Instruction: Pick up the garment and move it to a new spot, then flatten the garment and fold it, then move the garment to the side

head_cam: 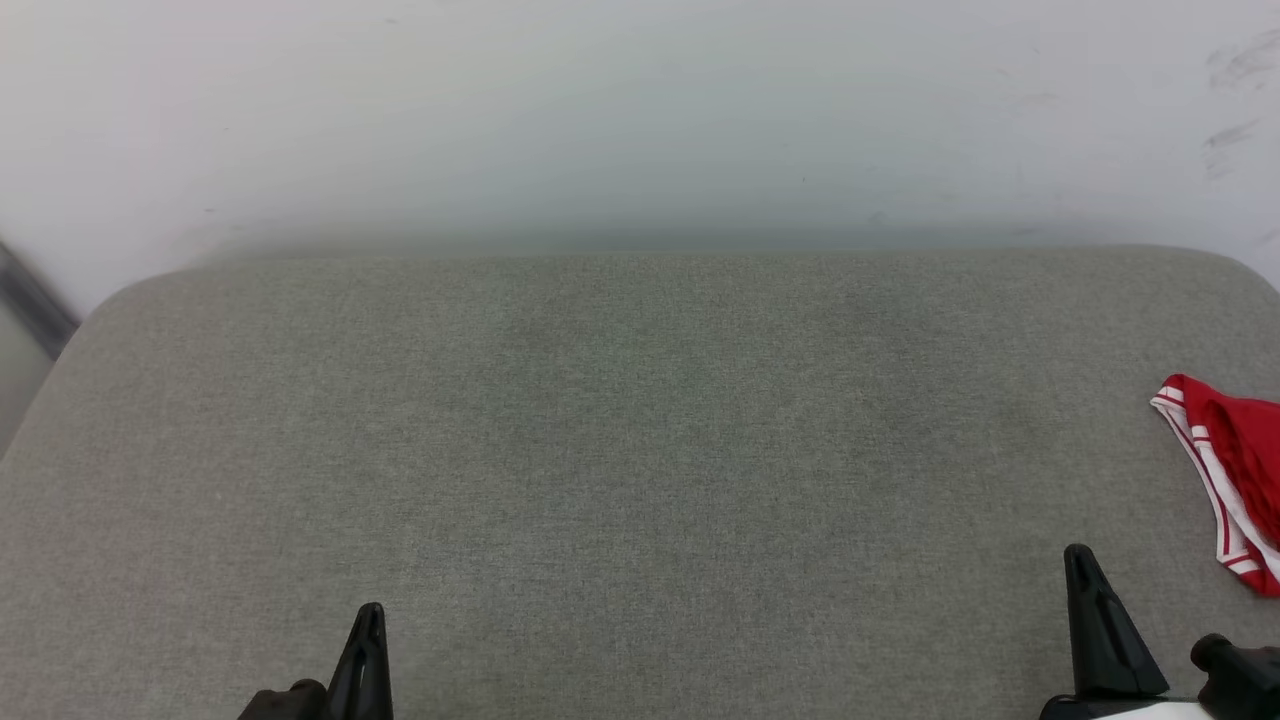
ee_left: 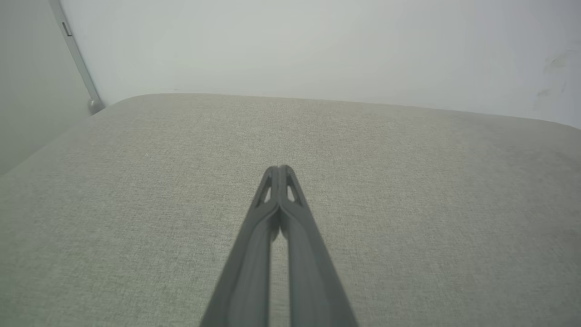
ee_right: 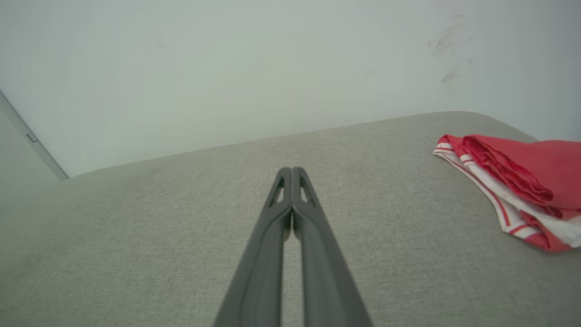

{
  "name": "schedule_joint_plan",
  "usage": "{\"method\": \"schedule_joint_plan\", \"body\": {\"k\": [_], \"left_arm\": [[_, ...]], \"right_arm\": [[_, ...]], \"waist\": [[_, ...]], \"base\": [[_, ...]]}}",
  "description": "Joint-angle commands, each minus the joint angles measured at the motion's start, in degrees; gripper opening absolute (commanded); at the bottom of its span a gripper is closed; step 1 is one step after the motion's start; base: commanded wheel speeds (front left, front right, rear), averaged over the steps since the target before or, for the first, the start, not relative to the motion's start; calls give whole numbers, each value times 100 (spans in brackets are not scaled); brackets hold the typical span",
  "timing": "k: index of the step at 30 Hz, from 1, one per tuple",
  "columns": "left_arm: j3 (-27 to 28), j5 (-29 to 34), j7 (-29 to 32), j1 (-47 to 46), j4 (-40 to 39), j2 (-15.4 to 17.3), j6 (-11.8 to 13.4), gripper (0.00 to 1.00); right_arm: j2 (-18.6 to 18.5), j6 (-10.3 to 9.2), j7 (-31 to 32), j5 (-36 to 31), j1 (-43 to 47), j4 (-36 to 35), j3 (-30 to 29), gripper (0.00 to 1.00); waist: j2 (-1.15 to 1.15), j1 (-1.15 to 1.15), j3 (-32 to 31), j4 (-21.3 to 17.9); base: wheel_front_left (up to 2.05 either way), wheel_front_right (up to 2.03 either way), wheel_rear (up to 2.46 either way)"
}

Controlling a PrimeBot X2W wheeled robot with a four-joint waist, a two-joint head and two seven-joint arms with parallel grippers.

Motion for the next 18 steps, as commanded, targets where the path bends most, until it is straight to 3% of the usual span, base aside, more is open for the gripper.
{"method": "schedule_joint_plan", "body": {"k": [1,5,18], "left_arm": [[26,-352,48,-153,-41,24,-54,0],[61,-1081,180,-304,79,49,-153,0],[142,-2479,443,-587,300,85,-341,0]], "right_arm": [[-36,0,57,346,-133,-42,3,0],[-65,0,194,1030,-260,49,16,0],[-106,-1,471,2342,-486,217,28,0]], "waist": [[0,1,2,-3],[0,1,7,-12],[0,1,19,-30]], "base": [[0,0,0],[0,0,0],[0,0,0]]}}
